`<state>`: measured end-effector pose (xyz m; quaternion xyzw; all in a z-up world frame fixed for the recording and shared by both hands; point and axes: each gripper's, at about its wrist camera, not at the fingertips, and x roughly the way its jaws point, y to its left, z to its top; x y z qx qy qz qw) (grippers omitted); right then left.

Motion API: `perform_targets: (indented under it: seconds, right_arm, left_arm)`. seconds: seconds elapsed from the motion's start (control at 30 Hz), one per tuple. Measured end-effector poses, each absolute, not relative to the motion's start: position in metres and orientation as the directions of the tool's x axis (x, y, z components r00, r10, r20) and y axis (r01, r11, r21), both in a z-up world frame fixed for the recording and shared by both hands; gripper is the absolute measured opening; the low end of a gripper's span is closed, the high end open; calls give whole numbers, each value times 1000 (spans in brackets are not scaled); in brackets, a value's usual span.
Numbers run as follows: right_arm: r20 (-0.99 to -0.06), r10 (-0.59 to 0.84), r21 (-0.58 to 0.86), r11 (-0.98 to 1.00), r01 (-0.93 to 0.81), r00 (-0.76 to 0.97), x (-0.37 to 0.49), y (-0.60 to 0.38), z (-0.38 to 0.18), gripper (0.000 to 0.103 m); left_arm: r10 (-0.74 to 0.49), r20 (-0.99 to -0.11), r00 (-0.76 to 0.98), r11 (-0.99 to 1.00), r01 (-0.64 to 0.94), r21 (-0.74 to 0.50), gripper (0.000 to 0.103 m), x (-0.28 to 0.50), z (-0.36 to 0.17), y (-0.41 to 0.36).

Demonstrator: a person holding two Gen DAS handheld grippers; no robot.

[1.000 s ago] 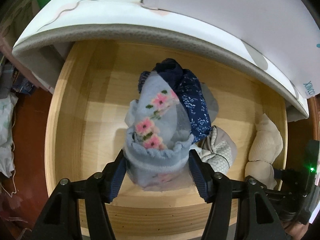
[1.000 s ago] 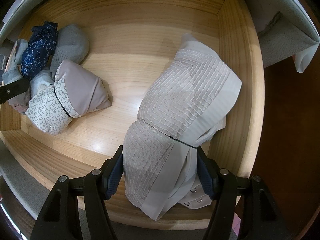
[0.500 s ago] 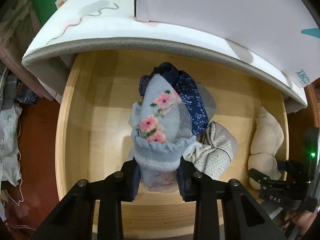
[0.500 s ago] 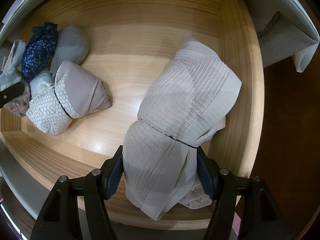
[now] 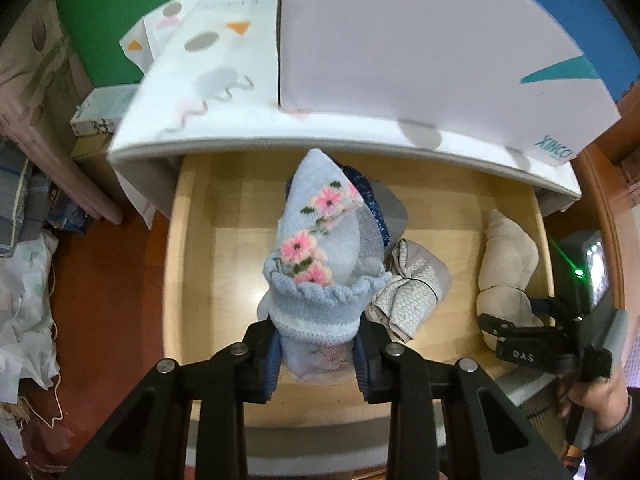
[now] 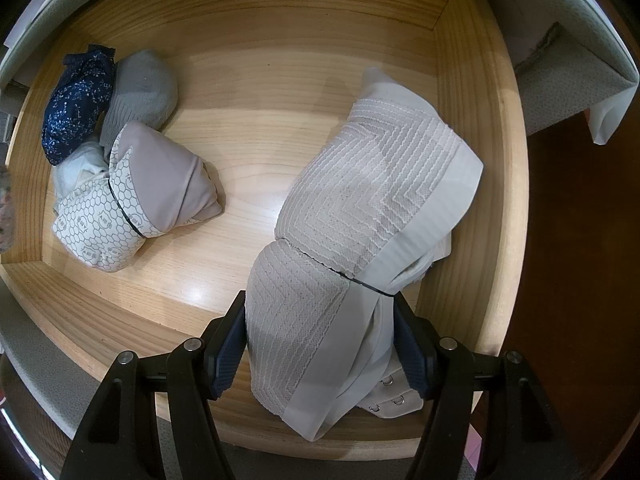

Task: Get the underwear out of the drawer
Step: 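Lift the floral light blue underwear into the white box with the left tool and release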

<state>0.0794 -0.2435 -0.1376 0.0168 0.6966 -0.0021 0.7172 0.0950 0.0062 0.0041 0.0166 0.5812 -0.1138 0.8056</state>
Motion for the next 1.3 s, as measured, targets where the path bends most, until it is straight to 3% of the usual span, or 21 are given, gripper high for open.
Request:
perform_targets:
  seconds: [0.37,0.87,1.13,1.3]
  right_arm:
    - [-999,21,22,999,26,30,80,-244,-138,63]
    - [-999,21,22,999,27,31,80,-243,-138,64]
    - [-999,23,24,999,27,33,81,-243,-137,64]
    - [-999,26,27,999,28,34,81,-243,-137,64]
  left_arm:
    - [-194,-891,410,960,265,-88,30,71,82,9]
    - [-237,-754,613,946,324,-34,30,91,214,-11]
    - [-252,-739,624,931,365,-9,30,138,238,-55]
    - [-242,-768,594,925,380,2,30,170,221,-83]
